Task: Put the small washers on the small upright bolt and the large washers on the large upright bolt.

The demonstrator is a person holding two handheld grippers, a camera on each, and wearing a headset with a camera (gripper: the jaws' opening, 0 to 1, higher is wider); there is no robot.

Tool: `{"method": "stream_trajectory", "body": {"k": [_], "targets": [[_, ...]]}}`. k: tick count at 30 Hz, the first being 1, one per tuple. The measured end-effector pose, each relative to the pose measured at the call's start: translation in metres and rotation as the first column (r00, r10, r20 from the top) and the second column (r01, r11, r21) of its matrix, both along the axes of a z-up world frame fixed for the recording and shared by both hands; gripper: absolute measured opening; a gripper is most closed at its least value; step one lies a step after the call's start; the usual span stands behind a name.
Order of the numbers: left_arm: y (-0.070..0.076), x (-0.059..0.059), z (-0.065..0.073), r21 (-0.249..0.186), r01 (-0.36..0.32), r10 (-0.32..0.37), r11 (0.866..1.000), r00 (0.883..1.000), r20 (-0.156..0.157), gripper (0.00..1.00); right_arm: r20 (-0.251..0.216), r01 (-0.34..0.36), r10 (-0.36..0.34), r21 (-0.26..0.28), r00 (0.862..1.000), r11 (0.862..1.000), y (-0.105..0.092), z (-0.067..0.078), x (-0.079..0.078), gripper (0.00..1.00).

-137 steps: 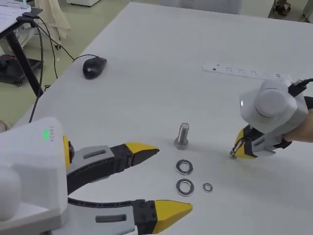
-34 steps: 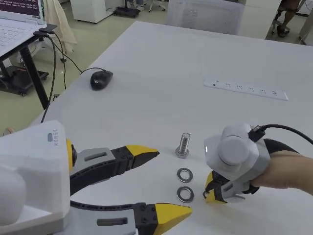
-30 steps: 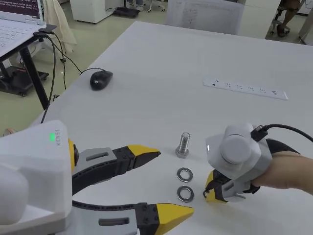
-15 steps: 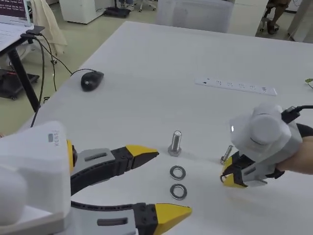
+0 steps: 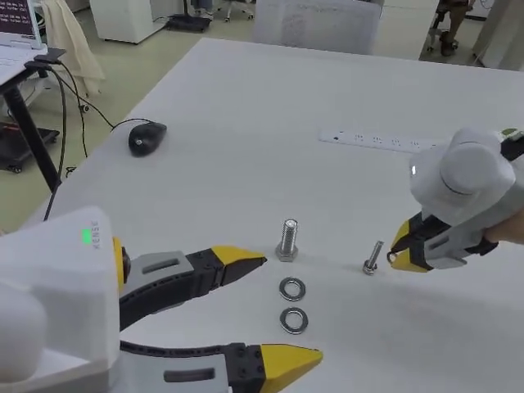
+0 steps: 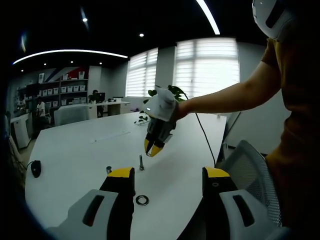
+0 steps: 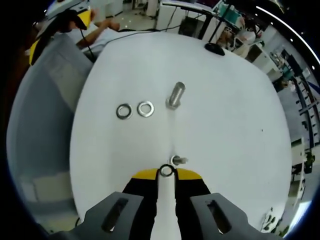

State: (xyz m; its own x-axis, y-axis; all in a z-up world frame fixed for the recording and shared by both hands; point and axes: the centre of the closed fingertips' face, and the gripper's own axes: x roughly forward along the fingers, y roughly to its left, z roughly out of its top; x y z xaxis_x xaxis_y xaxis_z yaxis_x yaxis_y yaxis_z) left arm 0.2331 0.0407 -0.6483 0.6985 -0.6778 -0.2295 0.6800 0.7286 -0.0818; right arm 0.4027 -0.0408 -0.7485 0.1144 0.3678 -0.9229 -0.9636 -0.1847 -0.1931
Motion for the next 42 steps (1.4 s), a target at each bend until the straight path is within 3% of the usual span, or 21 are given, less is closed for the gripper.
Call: {"method": "stream_trajectory", "body": {"k": [7,15,42], "targets": [[0.001,0.0,0.0,0.0,-0.003,0.003,1.0,1.0,-0.005,0.53,0.021,-0.01,0.01,-0.014,1.0,1.0,0.005,0.003,0.011,0.12],[0.005,0.005,0.0,0.001,-0.015,0.015,1.0,1.0,-0.007,0.54,0.01,-0.022,0.022,-0.026,1.0,0.999,0.011,-0.002,0.017,0.12],[0.009,0.014,-0.009,-0.006,-0.025,0.024,1.0,0.999,-0.032,0.53,-0.024,-0.073,0.07,-0.102,0.997,0.992,0.013,-0.032,0.021,0.12]]}}
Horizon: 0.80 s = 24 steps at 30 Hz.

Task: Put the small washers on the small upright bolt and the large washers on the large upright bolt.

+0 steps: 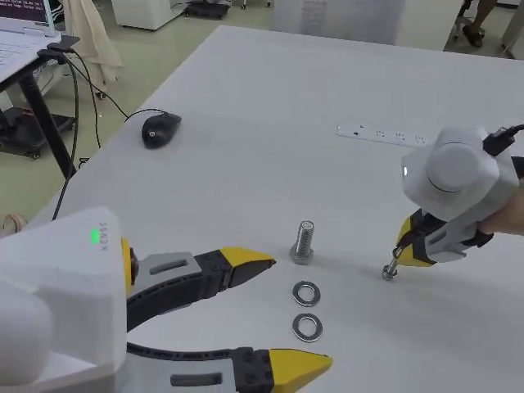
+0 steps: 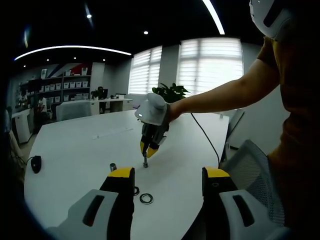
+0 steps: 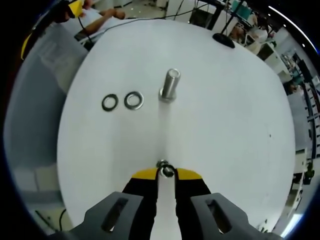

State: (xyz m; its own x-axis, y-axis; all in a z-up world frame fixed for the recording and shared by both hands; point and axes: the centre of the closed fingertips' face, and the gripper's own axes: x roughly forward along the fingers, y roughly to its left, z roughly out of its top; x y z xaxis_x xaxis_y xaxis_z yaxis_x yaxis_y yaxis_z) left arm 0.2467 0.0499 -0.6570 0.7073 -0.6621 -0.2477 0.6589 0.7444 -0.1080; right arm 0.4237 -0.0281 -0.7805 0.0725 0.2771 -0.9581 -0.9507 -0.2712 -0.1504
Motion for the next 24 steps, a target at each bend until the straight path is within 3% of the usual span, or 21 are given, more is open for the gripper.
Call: {"method": "stream_trajectory", "body": {"k": [12,24], "targets": [[0.003,0.001,-0.005,0.003,-0.011,0.011,1.0,1.0,-0.016,0.53,-0.031,0.003,-0.003,-0.001,1.0,1.0,-0.003,-0.023,-0.001,0.12],[0.005,0.002,-0.008,0.016,-0.008,0.008,1.0,1.0,-0.025,0.53,-0.038,-0.002,0.003,0.017,0.999,1.0,-0.001,-0.028,0.003,0.14]]}}
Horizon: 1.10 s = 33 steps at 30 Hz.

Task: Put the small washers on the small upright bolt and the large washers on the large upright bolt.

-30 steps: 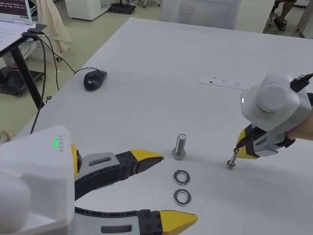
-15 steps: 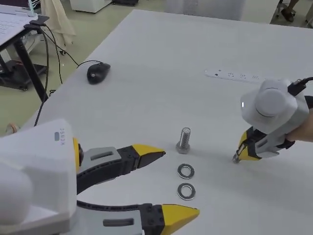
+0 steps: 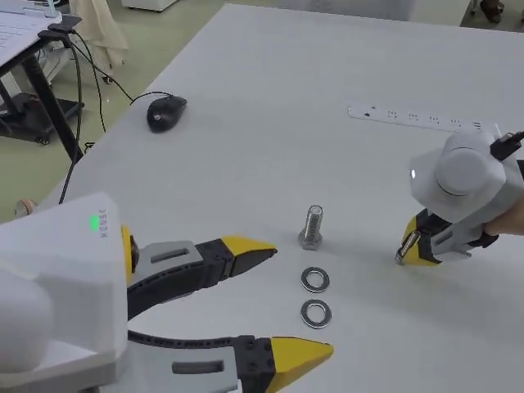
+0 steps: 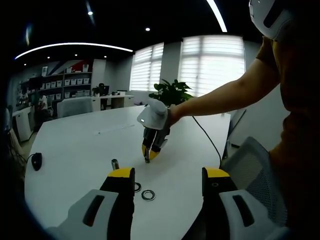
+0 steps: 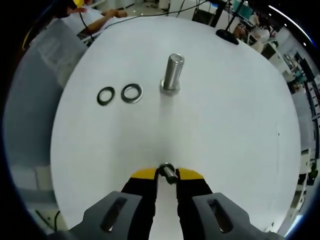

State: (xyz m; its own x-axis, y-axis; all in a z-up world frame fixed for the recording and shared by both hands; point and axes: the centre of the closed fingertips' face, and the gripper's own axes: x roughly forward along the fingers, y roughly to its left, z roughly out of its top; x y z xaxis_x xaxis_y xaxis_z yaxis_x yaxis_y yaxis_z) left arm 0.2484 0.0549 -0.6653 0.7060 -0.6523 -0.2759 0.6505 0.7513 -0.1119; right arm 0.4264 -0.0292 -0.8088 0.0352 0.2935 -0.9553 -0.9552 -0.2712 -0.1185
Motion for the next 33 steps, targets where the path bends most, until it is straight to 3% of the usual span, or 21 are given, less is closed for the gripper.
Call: {"method": "stream_trajectory", "body": {"k": [3,10,16,23,33], "targets": [[0.0,0.001,0.001,-0.003,0.0,0.0,1.0,1.0,0.003,0.53,-0.018,0.007,-0.006,0.012,1.0,1.0,0.0,0.002,-0.002,0.18],[-0.002,0.001,0.001,0.006,0.009,-0.009,1.0,1.0,0.004,0.53,0.011,0.025,-0.025,0.02,1.0,0.999,-0.008,0.013,-0.001,0.18],[-0.008,-0.004,0.004,0.009,0.023,-0.023,1.0,1.0,0.014,0.53,0.019,0.041,-0.041,0.025,0.999,0.999,-0.021,0.022,-0.011,0.18],[-0.012,-0.013,0.011,0.015,0.043,-0.043,0.999,0.998,0.038,0.53,0.011,0.056,-0.057,0.021,0.998,0.998,-0.03,0.024,-0.032,0.18],[-0.009,-0.027,0.017,0.023,0.052,-0.053,0.998,0.997,0.061,0.53,-0.037,0.033,-0.033,0.015,0.999,0.999,-0.019,0.013,-0.07,0.2]]}}
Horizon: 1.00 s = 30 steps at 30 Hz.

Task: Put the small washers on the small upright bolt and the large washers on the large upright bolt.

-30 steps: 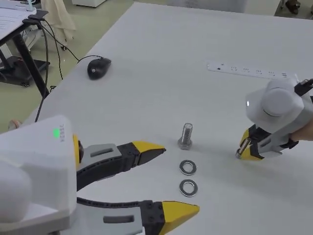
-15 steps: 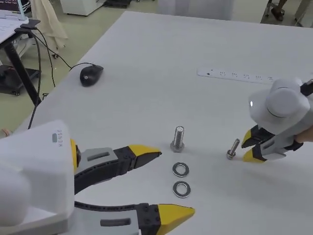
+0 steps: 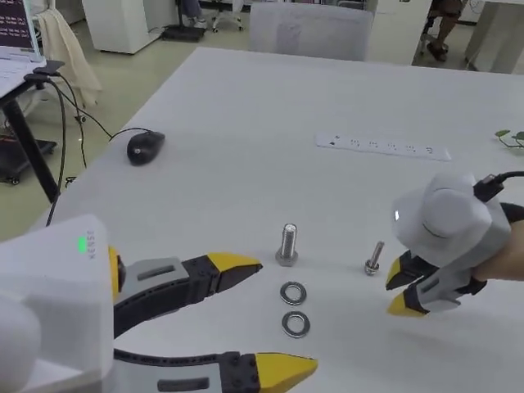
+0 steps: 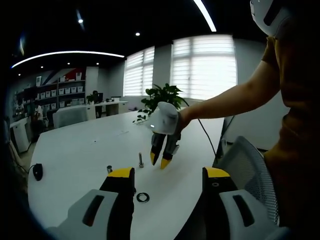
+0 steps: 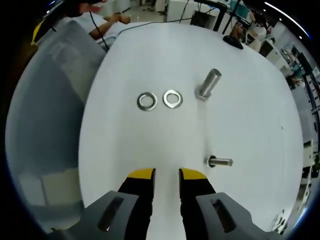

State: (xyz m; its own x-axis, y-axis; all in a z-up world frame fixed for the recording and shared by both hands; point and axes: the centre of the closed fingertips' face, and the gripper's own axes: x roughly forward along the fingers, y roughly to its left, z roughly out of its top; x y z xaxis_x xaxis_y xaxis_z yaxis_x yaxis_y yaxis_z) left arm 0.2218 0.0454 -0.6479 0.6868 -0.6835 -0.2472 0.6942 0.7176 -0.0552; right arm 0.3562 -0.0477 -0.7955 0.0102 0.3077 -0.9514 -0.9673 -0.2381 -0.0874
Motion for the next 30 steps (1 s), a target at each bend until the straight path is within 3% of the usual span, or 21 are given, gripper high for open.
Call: {"method": "stream_trajectory", "body": {"k": [17,30], "targets": [[0.005,-0.009,0.004,-0.007,-0.001,0.002,1.0,1.0,0.016,0.54,-0.07,-0.073,0.073,0.012,0.995,0.997,0.051,-0.015,-0.046,0.24],[0.014,-0.004,0.005,-0.022,-0.037,0.037,0.999,0.999,0.024,0.54,-0.08,-0.113,0.114,0.021,0.99,0.993,0.084,-0.025,-0.05,0.3]]}}
